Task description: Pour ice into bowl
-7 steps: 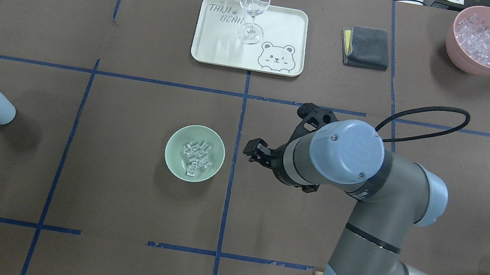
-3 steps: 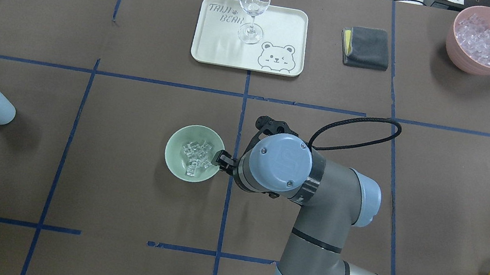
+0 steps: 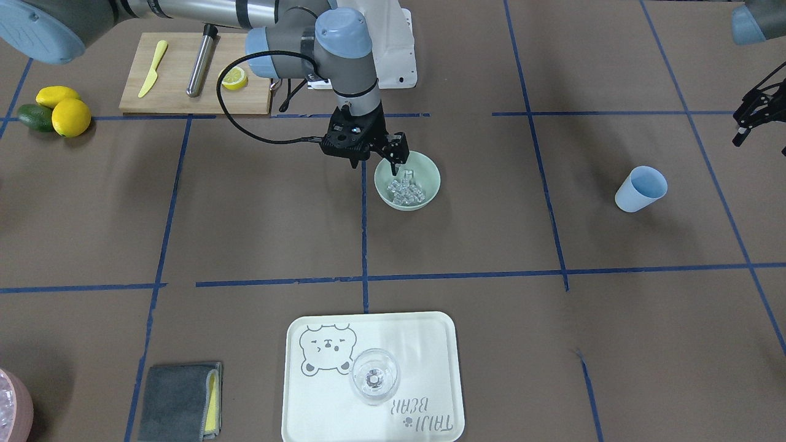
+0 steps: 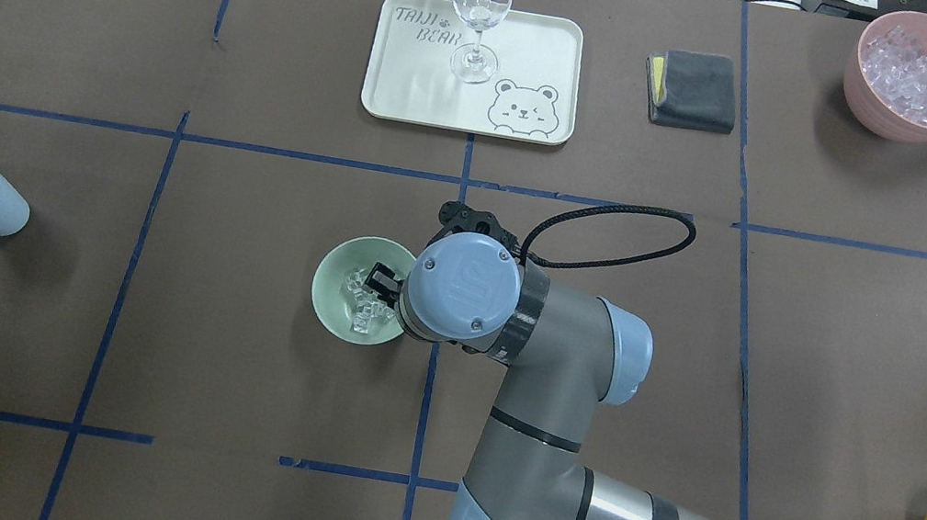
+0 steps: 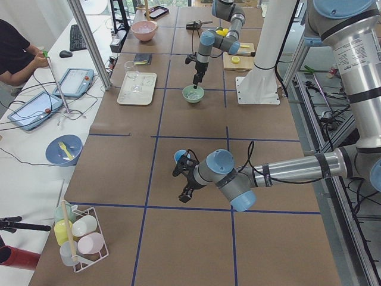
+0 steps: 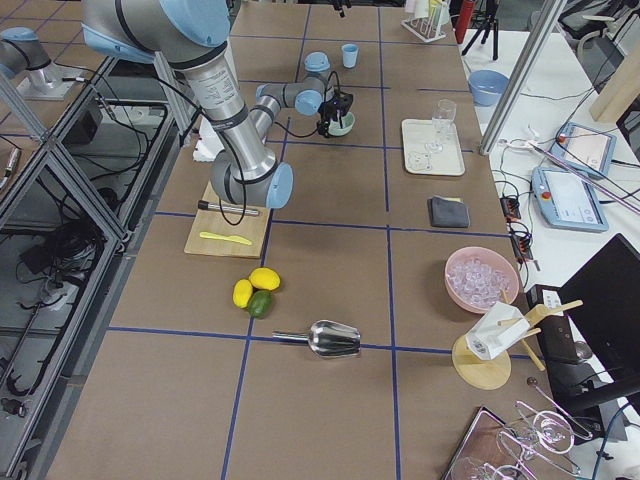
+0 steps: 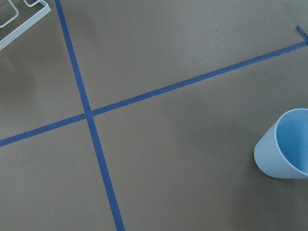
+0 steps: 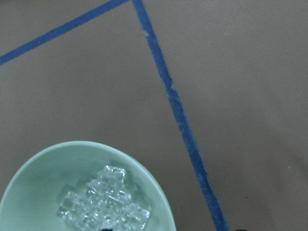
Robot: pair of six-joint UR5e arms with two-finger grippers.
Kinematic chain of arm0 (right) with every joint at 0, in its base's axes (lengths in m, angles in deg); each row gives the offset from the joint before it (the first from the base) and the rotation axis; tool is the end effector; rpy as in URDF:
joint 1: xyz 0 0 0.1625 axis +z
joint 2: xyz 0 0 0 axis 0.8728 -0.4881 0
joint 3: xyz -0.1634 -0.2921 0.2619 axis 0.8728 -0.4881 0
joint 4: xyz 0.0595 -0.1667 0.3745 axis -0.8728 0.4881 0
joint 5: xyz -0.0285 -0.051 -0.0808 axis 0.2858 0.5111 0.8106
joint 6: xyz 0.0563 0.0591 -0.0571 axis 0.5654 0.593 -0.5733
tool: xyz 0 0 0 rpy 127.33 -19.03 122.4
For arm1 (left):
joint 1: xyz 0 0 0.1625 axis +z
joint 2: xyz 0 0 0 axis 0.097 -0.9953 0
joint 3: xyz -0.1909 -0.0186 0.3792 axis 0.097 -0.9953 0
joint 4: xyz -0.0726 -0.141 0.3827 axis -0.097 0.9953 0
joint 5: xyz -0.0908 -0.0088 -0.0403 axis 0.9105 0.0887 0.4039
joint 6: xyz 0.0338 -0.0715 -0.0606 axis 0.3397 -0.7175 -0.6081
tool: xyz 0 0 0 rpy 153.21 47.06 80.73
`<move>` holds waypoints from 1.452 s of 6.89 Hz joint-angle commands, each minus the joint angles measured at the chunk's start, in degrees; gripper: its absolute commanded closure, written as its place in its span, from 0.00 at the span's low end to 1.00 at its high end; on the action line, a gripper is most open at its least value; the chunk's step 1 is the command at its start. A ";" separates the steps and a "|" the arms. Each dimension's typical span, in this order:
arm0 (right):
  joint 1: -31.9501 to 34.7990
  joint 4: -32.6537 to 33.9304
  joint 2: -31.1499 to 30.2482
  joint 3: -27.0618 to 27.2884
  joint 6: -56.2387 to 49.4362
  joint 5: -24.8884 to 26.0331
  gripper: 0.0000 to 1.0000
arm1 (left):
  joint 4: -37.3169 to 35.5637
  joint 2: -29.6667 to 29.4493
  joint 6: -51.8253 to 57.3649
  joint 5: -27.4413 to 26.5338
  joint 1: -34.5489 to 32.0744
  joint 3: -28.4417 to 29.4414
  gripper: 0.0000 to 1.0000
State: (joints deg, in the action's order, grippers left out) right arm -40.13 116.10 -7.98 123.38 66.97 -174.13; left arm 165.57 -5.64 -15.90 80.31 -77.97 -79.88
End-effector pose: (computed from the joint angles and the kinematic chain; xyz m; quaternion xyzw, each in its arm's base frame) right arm -0.6326 -0.3700 0.1814 0.0006 -0.4515 0.2044 0.8685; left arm 0.0294 -0.3589 0.6584 0.2716 0.3720 0.0632 0.8853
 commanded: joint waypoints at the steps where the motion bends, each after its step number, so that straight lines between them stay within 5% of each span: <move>1: 0.00 -1.86 0.59 -2.38 2.00 0.80 0.45 | 0.18 -0.19 0.08 -1.21 -0.02 -0.25 0.00; 3: 0.00 -2.04 0.50 -2.47 1.92 0.63 1.00 | 0.18 -0.37 0.08 -0.69 -0.02 -0.43 0.00; 5: 0.08 -2.04 0.42 -1.68 1.65 -0.25 1.00 | -0.08 -0.89 0.08 -0.60 0.24 -0.17 0.00; 6: 1.22 -1.52 -2.89 3.54 1.57 -1.90 1.00 | -0.08 -0.89 0.08 -0.60 0.25 0.01 0.00; 8: 6.56 -2.04 -14.64 16.64 0.52 -7.86 1.00 | 0.01 -0.89 0.08 -0.60 0.25 0.10 0.00; 10: 10.96 -3.87 -31.04 27.54 -11.28 -10.18 1.00 | -0.08 -0.98 0.08 -0.60 0.25 0.10 0.00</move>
State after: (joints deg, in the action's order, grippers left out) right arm -32.04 113.60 -28.76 144.22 62.78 -182.96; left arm 165.56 -6.55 -15.82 79.72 -77.72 -79.79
